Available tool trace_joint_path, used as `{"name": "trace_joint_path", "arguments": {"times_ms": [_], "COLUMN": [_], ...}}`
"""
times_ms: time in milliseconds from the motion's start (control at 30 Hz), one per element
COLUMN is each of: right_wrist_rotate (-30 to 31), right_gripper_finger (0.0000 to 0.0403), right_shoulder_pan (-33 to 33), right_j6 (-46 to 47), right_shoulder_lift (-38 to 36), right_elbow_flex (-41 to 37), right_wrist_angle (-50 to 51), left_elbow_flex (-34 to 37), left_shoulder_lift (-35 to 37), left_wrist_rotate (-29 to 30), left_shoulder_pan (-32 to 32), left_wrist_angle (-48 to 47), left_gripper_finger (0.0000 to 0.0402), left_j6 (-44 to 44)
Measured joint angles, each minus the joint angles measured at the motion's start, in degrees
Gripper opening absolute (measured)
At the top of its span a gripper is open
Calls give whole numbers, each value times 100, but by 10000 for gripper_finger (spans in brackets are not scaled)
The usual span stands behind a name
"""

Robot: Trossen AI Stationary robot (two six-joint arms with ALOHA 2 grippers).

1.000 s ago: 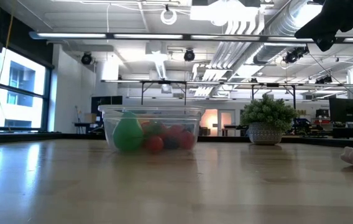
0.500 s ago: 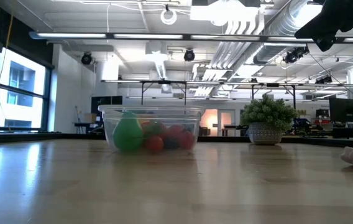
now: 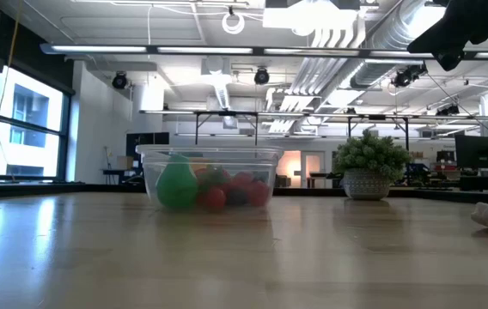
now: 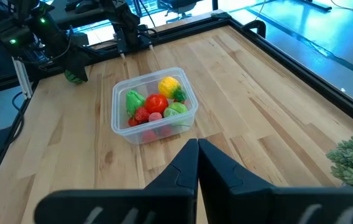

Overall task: Pick and placing Produce into tupperware
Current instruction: Put the green watermelon into the transparent bin

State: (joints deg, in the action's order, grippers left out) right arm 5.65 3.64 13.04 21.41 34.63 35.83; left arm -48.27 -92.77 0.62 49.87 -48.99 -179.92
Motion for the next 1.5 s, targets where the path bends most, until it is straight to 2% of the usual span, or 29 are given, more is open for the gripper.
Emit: {"name": "trace_joint_path", "arguments": {"times_ms": [133,333,567,733,867,1133,1300,1500], "right_wrist_rotate": [-2,-2,-1,0,0,-1,0,-1], "right_gripper_finger": [0,0,0,0,0,0,0,0], "right_shoulder_pan": [0,2,1,0,2,2,1,1], "right_j6": [0,0,-2,-2,-2,-2,-1,-2], "right_shoulder_lift": [0,-2,-1,0,0,-1,-1,0], "right_elbow_flex": [0,0,0,0,0,0,0,0], "right_wrist_angle": [1,0,1,1,1,0,-2,1], "left_elbow_flex": [-2,4,0,-2,2,-15,-152,-631], "left_shoulder_lift": [0,-9,-2,-2,-6,-5,-17,-17], "left_wrist_rotate": [0,0,0,97,142,189,544,1331], "left_shoulder_pan": [0,1,2,2,2,2,2,2], "left_wrist_angle": [11,30,42,85,101,98,-188,-1092], "left_gripper_finger": [280,317,276,277,293,274,281,281], "left_j6": [-9,-4,-8,-10,91,116,319,779]}}
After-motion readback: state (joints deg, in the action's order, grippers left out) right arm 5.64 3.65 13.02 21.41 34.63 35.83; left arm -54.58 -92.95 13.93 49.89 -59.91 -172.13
